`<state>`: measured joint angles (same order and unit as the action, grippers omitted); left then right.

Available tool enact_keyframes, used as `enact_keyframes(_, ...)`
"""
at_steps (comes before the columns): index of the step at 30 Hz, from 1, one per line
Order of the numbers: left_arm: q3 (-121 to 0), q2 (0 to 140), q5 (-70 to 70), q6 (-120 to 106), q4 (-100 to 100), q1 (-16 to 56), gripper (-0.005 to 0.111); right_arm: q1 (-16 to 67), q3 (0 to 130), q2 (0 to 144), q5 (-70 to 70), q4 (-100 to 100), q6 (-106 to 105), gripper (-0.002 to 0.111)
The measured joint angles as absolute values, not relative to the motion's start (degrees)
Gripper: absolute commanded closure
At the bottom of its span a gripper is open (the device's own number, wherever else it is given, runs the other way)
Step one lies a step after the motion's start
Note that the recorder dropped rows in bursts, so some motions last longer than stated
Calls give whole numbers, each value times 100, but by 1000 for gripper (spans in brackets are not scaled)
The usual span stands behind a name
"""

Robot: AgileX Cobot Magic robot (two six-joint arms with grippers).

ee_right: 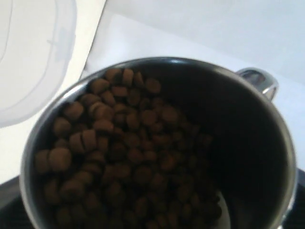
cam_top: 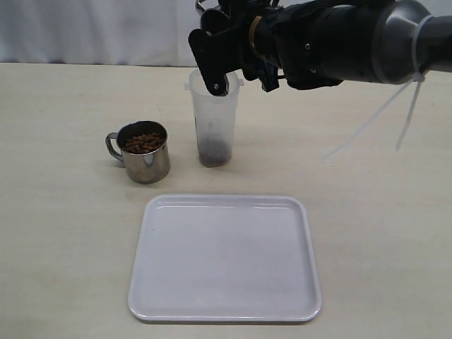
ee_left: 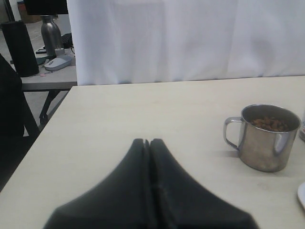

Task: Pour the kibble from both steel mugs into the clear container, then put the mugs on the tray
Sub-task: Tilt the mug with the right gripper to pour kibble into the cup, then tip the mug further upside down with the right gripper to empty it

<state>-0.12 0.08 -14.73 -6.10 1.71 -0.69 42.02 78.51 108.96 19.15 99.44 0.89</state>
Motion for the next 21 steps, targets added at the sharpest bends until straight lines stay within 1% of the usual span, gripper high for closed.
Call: enact_keyframes(21,-12,8,-1473,-610,167,-69,107,4202,7863,10896,1904,9944,-301,104)
